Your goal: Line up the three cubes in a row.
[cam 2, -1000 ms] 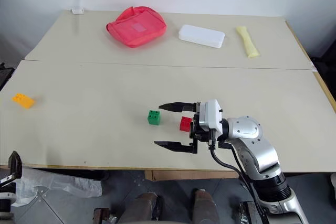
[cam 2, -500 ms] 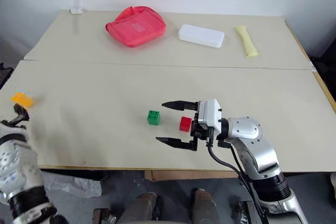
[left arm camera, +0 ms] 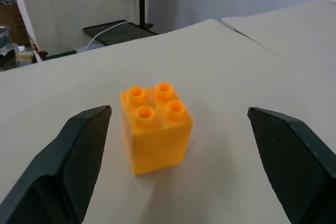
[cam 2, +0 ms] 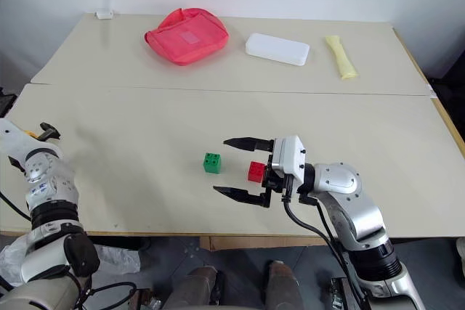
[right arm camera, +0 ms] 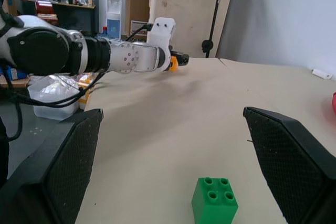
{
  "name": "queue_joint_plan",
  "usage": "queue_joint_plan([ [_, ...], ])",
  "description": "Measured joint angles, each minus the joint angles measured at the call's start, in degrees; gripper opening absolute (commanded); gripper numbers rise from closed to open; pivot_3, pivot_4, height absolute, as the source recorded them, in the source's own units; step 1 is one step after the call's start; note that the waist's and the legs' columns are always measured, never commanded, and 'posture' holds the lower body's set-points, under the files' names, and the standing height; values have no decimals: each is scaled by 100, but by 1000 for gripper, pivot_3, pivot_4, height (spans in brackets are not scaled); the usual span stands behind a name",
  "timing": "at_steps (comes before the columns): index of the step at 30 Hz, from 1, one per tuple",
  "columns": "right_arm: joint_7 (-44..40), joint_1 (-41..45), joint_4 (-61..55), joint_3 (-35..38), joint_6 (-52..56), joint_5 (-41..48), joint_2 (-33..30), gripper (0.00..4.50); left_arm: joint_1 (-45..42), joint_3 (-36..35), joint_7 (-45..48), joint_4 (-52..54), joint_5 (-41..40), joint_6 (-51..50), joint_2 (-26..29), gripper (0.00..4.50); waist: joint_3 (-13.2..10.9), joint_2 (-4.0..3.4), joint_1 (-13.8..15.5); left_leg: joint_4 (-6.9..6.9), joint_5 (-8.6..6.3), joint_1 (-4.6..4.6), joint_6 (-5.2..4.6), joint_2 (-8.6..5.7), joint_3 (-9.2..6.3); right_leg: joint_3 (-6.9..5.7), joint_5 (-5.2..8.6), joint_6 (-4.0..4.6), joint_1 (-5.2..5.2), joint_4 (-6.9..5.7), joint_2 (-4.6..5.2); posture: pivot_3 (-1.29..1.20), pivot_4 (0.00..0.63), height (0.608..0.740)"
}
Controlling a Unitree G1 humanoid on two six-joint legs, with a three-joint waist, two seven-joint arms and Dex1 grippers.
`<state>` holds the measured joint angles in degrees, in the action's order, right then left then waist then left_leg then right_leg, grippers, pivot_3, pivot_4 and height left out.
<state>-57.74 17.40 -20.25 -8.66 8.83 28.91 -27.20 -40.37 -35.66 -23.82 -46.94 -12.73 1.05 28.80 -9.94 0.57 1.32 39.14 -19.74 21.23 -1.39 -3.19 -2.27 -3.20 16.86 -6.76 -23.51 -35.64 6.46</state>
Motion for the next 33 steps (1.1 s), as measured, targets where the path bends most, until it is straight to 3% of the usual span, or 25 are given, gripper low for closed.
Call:
queue_joint_plan([
  [2, 70, -24, -4, 3, 2, -12, 0, 4500, -142, 85, 8, -412, 38, 93, 158, 4404, 0, 0, -7, 0, 0, 0, 0, 0, 1, -1, 0, 0, 0, 0, -1, 0, 150, 740],
  [12, 287, -178, -190, 16, 15, -82, -17, 4500, -397, 134, 15, -1294, -30, 425, 289, 1469, 0, 0, 3, 0, 1, 0, -1, -2, 0, -15, 0, -1, 1, -2, 3, 0, 150, 740],
  [17, 362, -212, -190, 16, 13, -144, -18, 4500, -377, 138, 524, -1205, -205, 680, 273, 1465, 0, 0, 1, 1, 2, 1, -1, -2, 0, -19, 0, -1, 0, -2, 5, 0, 150, 740],
  [22, 508, -381, -241, 82, 6, -254, -68, 4500, 192, 307, 2652, -213, -753, 813, 313, 1465, 0, 0, -16, 0, 2, 2, -1, 0, 0, -21, 0, -1, 1, 0, 11, 0, 150, 740],
  [28, 647, -1047, -528, 727, 8, -290, -505, 4500, 1121, 1079, 6931, 1675, -1900, -454, 1042, 1465, -3, -6, -36, 2, 2, 4, -2, 5, -9, 2, 1, 2, 13, 13, 20, 0, 150, 740],
  [33, 849, -1561, -775, 1393, 252, 172, -590, 4500, 836, 2206, 9087, 1674, -1637, -912, 1594, 1465, -8, -15, 0, 0, 5, -1, -5, 4, -7, 23, 2, 3, 15, 10, 6, 0, 150, 740],
])
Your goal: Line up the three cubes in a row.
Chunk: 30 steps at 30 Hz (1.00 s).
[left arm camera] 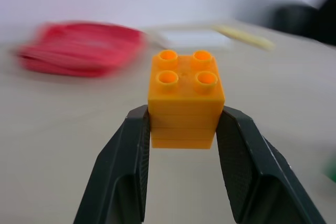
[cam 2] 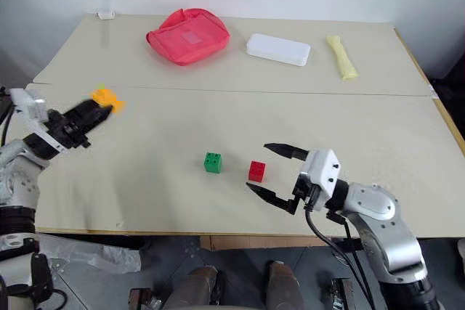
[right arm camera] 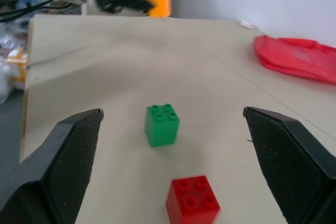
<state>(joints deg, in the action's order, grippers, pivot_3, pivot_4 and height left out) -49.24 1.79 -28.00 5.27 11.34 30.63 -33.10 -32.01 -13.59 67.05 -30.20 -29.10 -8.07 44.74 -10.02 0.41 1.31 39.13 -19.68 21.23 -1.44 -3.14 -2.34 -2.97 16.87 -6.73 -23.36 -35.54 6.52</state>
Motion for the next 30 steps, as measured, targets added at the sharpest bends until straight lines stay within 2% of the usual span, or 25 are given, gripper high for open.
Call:
queue_joint_plan([
  [5, -204, -721, -130, 484, 33, 119, -448, 4500, -999, 1010, 1796, -1051, 633, 1115, -616, 1465, -1, -1, 66, 0, 1, 7, -20, -18, 8, -15, -2, -4, -1, 0, -5, 0, 150, 740],
  [9, -192, -1033, -279, 908, 141, 259, -598, 4500, -1425, 1452, 1901, -2107, 1150, 1754, -1071, 1465, -4, 5, -33, -2, -2, 5, -34, -14, 48, -9, -8, -17, -12, -1, -7, 0, 150, 740],
  [11, -190, -1131, -375, 1030, 142, 279, -620, 4500, -1496, 1614, 1902, -2269, 1211, 1910, -1155, 1465, -8, 11, -68, -2, -2, 5, -34, -6, 51, -7, -8, -17, -16, -2, -11, 0, 150, 740],
  [19, -206, -1614, -566, 1139, 99, 248, -643, 4500, -1648, 2054, 1903, -2938, 1412, 2618, -989, 1465, -9, 12, -11, 0, -2, 4, -34, -7, 52, -2, -9, -18, -16, -3, -7, 0, 150, 740],
  [30, -415, -1705, -234, 1152, -270, 79, -642, 4500, -1712, 2146, 1903, -3342, 1475, 3329, -536, 1465, -8, 12, 4, 1, -2, -1, -34, -8, 53, 0, -8, -18, -14, -6, -6, 0, 150, 740],
])
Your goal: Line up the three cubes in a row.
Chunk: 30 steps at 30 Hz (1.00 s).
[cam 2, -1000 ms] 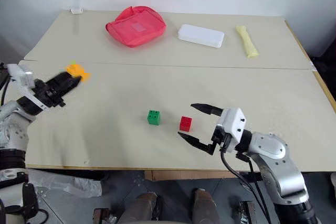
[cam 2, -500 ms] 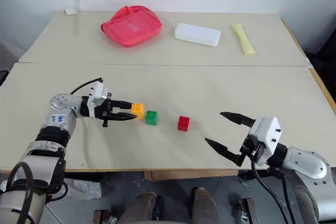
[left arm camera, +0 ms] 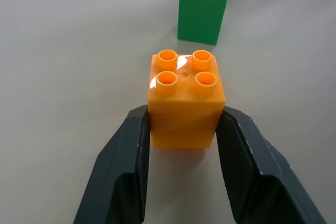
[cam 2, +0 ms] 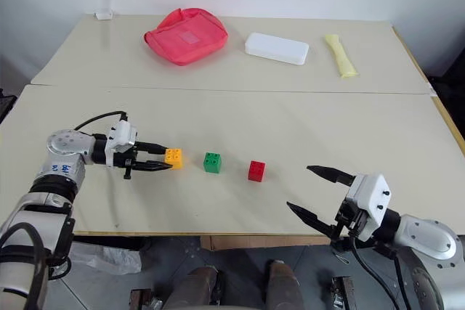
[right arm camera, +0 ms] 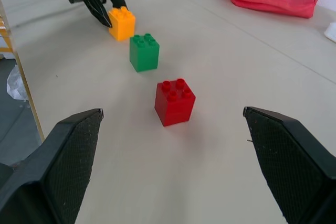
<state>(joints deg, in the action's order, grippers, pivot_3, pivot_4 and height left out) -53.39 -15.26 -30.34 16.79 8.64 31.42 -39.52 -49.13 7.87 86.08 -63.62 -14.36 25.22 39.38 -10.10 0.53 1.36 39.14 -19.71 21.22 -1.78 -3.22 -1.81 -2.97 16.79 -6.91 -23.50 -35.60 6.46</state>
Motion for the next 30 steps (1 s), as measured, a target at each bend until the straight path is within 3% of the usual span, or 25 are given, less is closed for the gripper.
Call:
queue_joint_plan([
  [2, -65, 0, 62, -2, -37, 0, 0, 4500, -5, 2, 0, -13, -3, -13, 0, 1465, 0, 0, -1, 0, 0, -1, 0, 0, 0, 1, 0, 0, 0, -1, 0, 0, 150, 740],
  [11, -415, 178, 497, -70, -255, -76, -10, 4500, -6, -237, -3, -193, 131, -350, -7, 4376, -1, 1, 0, 1, 0, 2, 0, 0, 2, -1, 0, 0, -2, -3, -2, 0, 150, 740],
  [12, -455, 232, 539, -86, -260, -91, -10, 4500, 1, -361, -3, -154, 85, -424, 17, 4494, -1, 1, -1, 2, 0, 2, 0, 0, 2, 0, 0, 0, -2, -3, -1, 0, 150, 740],
  [18, -580, 651, 712, -275, -346, -183, -15, 4500, 245, -976, -4, 550, -217, -898, 394, 4494, 0, 0, -38, 2, 0, 0, 0, 3, 1, 4, 0, 0, -3, -3, 4, 0, 150, 740],
  [27, -1088, 2289, 1087, -892, -356, -194, -154, 4500, 1678, -1933, -662, 2468, -590, -1644, 858, 4494, -3, -4, -96, 2, 1, 5, 11, 12, -27, 22, 2, 4, 2, 5, 21, 0, 150, 740],
  [30, -1170, 2434, 1287, -1015, -352, -207, -155, 4500, 2044, -2058, -751, 2868, -639, -1787, 879, 4494, -3, -5, -69, 1, -1, 6, 11, 9, -28, 24, 2, 5, 2, 6, 21, 0, 150, 740],
])
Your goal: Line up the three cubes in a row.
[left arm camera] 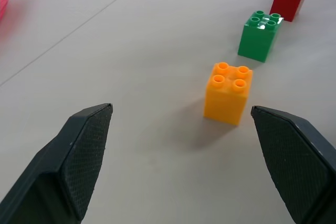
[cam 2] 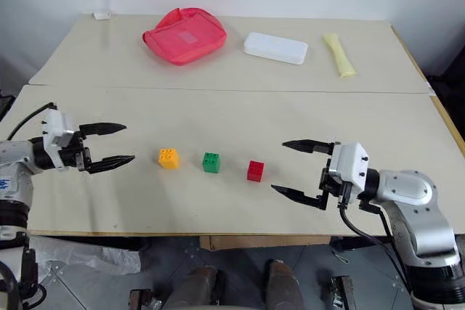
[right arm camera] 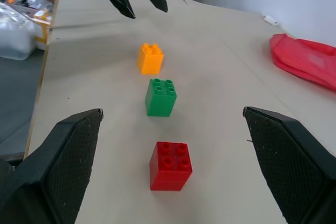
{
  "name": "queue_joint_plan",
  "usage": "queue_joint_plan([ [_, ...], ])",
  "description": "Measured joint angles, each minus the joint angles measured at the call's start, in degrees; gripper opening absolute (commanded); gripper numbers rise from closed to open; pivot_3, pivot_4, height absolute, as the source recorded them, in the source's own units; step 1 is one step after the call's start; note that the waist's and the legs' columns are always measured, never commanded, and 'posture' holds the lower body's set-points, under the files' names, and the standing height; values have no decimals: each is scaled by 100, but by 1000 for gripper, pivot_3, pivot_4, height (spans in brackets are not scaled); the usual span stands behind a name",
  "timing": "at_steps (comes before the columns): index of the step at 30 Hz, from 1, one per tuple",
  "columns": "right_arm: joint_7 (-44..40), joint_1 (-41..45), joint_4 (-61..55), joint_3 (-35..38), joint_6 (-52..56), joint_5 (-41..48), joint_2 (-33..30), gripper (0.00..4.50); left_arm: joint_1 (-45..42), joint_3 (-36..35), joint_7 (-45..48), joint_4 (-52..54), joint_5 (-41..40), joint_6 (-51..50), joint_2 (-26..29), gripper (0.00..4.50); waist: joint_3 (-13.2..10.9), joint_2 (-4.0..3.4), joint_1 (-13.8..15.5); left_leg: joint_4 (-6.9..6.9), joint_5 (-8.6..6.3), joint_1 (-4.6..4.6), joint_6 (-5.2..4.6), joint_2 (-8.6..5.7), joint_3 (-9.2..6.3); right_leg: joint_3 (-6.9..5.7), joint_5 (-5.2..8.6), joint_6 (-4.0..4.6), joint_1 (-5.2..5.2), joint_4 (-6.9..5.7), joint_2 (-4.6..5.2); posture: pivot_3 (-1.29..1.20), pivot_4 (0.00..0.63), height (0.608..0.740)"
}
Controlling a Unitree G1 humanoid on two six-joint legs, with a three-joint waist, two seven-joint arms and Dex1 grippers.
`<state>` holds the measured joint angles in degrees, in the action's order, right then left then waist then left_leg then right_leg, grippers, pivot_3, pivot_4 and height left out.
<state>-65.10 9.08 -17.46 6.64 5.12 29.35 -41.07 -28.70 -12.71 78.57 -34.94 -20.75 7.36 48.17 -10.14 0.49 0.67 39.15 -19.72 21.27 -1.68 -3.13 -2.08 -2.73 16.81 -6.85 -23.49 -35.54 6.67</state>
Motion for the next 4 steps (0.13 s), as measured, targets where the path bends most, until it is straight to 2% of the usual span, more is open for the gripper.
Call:
queue_joint_plan([
  [4, -71, 105, 345, -12, -24, -48, 0, 4500, 374, -78, -59, 114, -16, -129, -1, 4494, -1, 0, 8, 0, 0, 2, 0, -1, 1, -4, 0, 0, -1, 0, -1, 0, 150, 740],
])
